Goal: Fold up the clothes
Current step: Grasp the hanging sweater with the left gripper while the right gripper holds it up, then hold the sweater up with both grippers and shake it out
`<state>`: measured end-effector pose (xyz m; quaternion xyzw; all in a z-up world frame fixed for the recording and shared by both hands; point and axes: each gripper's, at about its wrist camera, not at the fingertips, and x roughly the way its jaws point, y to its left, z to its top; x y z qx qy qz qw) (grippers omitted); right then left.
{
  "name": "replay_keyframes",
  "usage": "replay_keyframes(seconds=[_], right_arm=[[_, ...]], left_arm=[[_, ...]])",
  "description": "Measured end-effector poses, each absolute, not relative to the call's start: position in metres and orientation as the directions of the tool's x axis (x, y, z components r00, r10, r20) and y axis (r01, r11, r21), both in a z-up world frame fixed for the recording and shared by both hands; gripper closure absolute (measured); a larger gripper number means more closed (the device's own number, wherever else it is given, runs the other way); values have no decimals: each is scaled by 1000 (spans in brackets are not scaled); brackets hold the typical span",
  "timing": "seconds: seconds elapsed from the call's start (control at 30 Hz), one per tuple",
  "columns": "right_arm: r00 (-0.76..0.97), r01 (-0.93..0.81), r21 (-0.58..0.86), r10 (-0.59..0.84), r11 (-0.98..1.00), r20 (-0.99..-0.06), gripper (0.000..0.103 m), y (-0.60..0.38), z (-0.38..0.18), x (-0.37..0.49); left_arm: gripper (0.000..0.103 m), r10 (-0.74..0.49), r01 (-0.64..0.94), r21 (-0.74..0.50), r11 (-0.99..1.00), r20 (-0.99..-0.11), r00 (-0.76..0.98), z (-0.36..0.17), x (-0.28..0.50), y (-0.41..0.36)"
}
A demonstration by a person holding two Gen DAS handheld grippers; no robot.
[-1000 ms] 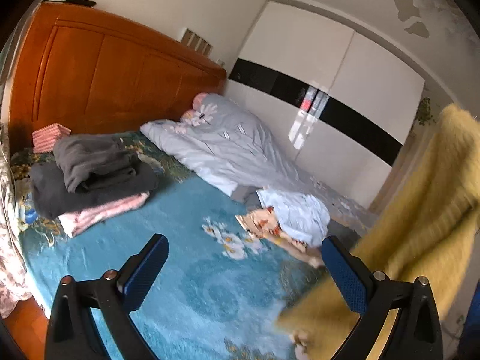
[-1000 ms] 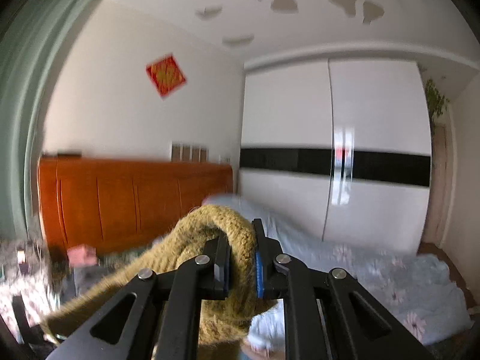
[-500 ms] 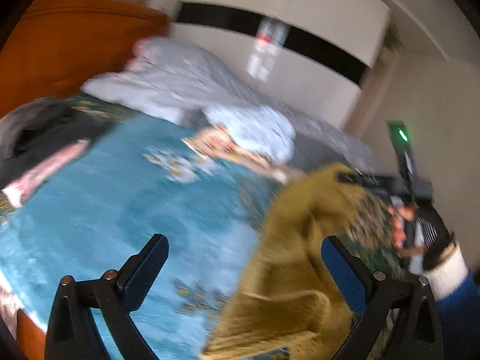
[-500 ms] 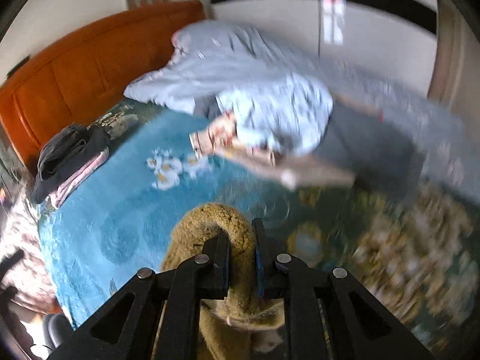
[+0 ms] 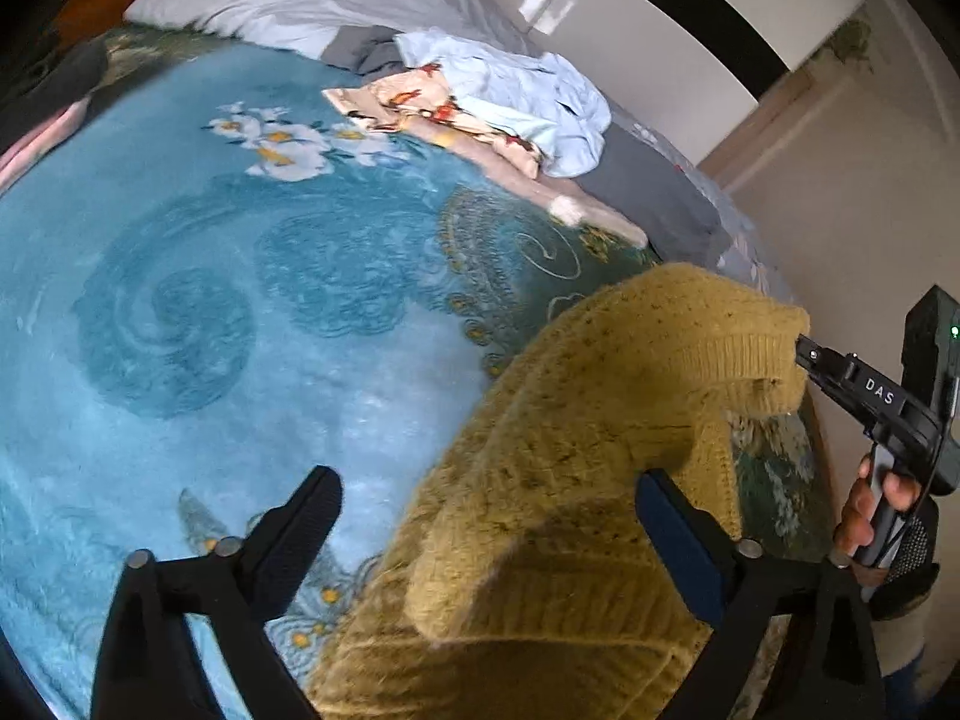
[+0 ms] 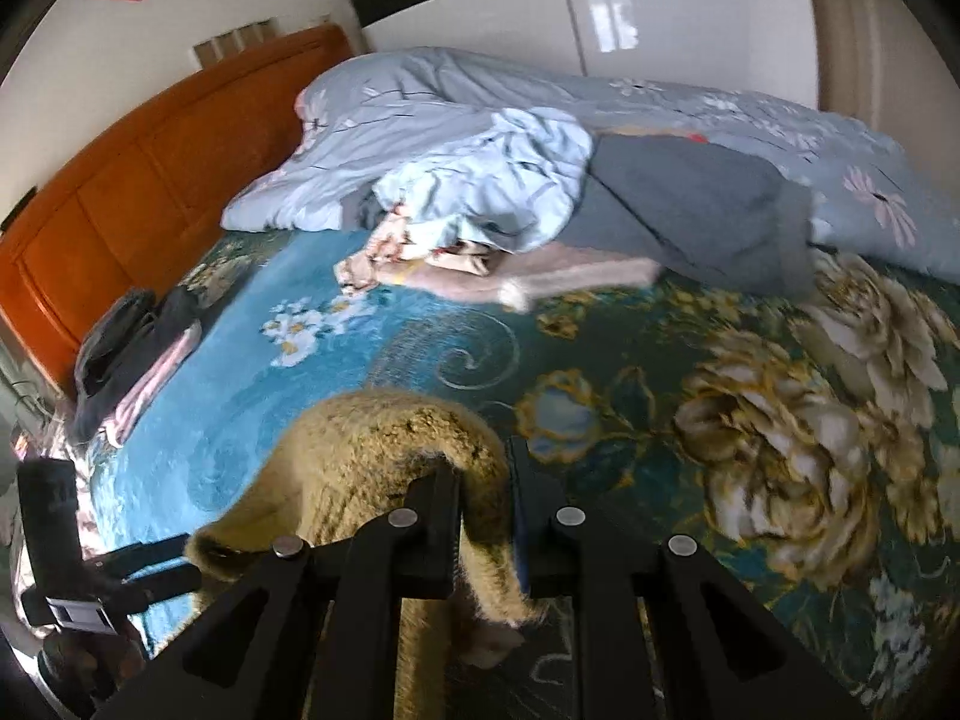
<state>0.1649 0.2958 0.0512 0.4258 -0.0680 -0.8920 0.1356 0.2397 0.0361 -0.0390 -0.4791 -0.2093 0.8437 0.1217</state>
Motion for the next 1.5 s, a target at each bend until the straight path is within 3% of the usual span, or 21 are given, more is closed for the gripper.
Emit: replay_keyframes(seconds=[0.13,0.17,0.63,0.67,0.73,0.77,0.83,1.0,1.2,1.5], right_arm=[[-600,159,267,-308,-950,-738,88,305,46,166],[-601,159,271,-311,-949,-736,88,306,47,166],[-629,204,219,-299,-954,-717,88,287,78,187],[-630,206,217,-299,-954,-716,88,286,80,189],[-634,211,212,-298,-954,-713,88,284,85,191],[-637,213,207,-297,-955,-712,88,282,87,192],[-646,218,200,-295,-955,-705,89,280,94,195],[-694,229,179,-290,-957,-659,91,274,124,207],[-783,271,145,-305,-952,-543,92,266,192,227],[-885,357,46,-353,-933,-304,92,257,310,297]], left_arm=[[39,396,-44,-429,-902,-783,-480,-42,233,50],[41,391,-54,-417,-907,-789,-474,-43,234,53],[44,418,-19,-463,-886,-781,-464,-63,259,32],[47,408,-19,-453,-892,-784,-467,-62,260,32],[79,388,-18,-432,-902,-790,-474,-61,264,31],[84,382,-15,-427,-904,-792,-477,-61,265,30],[90,390,1,-447,-895,-780,-489,-60,267,23],[91,332,10,-413,-911,-746,-578,-33,273,11],[92,237,-30,-331,-943,-607,-759,67,283,-14],[92,151,-70,-260,-963,-303,-941,221,348,-57]])
